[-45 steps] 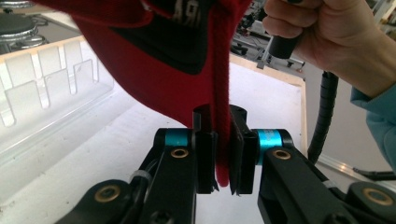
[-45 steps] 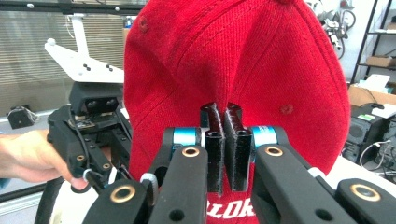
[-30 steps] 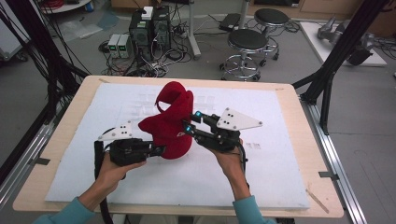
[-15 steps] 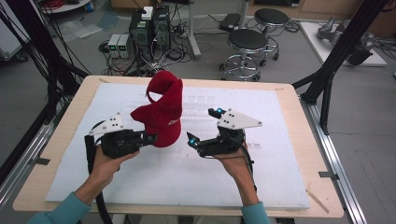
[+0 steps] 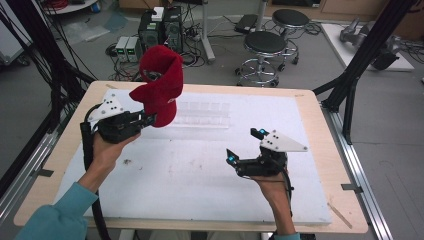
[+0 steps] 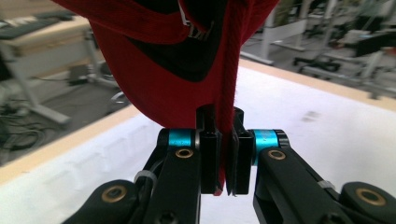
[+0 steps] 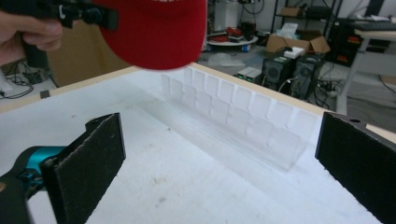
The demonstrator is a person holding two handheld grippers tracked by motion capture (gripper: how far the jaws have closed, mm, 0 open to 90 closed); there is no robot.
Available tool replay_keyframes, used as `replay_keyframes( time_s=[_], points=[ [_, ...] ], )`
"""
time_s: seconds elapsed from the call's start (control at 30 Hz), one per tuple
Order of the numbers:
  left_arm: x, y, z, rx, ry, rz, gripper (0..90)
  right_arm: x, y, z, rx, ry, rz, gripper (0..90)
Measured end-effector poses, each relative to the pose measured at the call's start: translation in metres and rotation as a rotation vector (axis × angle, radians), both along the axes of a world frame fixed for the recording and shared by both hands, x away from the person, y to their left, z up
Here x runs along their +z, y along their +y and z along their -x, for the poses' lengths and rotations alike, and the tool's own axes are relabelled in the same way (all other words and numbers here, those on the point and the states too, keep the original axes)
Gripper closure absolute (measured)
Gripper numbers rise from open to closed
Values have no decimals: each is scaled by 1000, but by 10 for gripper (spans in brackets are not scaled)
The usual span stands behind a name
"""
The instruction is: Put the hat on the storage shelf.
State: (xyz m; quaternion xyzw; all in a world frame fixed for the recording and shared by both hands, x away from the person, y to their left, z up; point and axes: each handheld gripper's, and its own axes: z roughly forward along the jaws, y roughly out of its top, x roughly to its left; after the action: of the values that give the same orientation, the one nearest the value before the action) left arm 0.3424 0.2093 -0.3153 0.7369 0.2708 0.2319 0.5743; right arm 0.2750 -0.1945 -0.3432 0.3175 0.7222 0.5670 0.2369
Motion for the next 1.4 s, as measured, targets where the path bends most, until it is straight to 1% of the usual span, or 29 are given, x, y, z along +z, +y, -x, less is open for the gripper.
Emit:
replay_keyframes(
  time_s=[0.03,0.07,0.13,0.17,0.2,0.23,0.27,0.3,0.33,0.37,0.4,0.47,0.57,0.6,0.63,0.67,0.77,0.83,0.9,0.93,0.97,1.0,1.07,1.17,1.2,1.33,1.37,1.4],
  points=[
    [0,1,-4,9,-1,-2,853,-4,-7,2,-16,17,-6,4],
    [0,1,-8,19,0,-2,853,-4,-7,2,-16,17,-6,4],
    [-1,2,-14,36,0,-9,852,-10,-14,5,-35,21,-5,4],
    [-3,3,-18,52,4,-3,853,-16,-21,10,-57,34,-12,4],
    [-5,3,-22,62,2,-6,853,-16,-21,10,-57,34,-12,4],
    [-7,3,-25,72,5,-5,852,-21,-25,11,-67,36,-22,4],
    [-9,4,-27,80,3,-20,853,-25,-29,13,-77,45,-32,4],
    [-11,4,-30,85,5,-24,852,-29,-32,15,-95,44,-25,4],
    [-13,4,-33,89,6,-24,853,-34,-36,18,-111,48,-30,4],
    [-15,4,-35,91,6,-25,853,-44,-42,21,-129,61,-49,4],
    [-17,3,-38,95,7,-25,853,-44,-42,21,-129,61,-49,4],
    [-21,3,-43,91,11,-28,853,-52,-47,23,-149,60,-58,4],
    [-27,3,-50,98,26,-43,853,-63,-50,24,-148,61,-76,4],
    [-29,3,-51,103,32,-49,853,-67,-51,23,-141,52,-91,4],
    [-31,3,-53,111,36,-55,853,-70,-52,24,-138,53,-102,4],
    [-32,2,-54,112,31,-67,853,-73,-53,25,-143,47,-107,4],
    [-35,1,-57,112,29,-73,853,-83,-56,25,-138,30,-116,4],
    [-37,0,-59,111,32,-75,853,-85,-57,25,-143,29,-115,4],
    [-39,0,-61,113,30,-83,853,-88,-57,26,-148,9,-126,4],
    [-40,0,-61,116,29,-80,853,-91,-58,26,-151,-6,-130,4],
    [-41,0,-62,116,30,-65,853,-94,-58,27,-163,-21,-135,4],
    [-41,1,-62,118,28,-62,853,-94,-58,27,-163,-21,-135,4],
    [-43,2,-63,127,24,-77,853,-97,-58,27,-172,-26,-140,4],
    [-47,5,-65,130,29,-63,853,-103,-56,26,-190,-47,-135,4],
    [-49,5,-66,133,30,-57,853,-103,-56,26,-190,-47,-135,4],
    [-53,4,-69,127,25,-56,853,-104,-55,24,-191,-52,-138,4],
    [-53,4,-70,126,20,-55,853,-104,-56,24,-191,-44,-141,4],
    [-54,3,-71,130,16,-49,853,-104,-56,22,-192,-55,-141,4]
  ],
)
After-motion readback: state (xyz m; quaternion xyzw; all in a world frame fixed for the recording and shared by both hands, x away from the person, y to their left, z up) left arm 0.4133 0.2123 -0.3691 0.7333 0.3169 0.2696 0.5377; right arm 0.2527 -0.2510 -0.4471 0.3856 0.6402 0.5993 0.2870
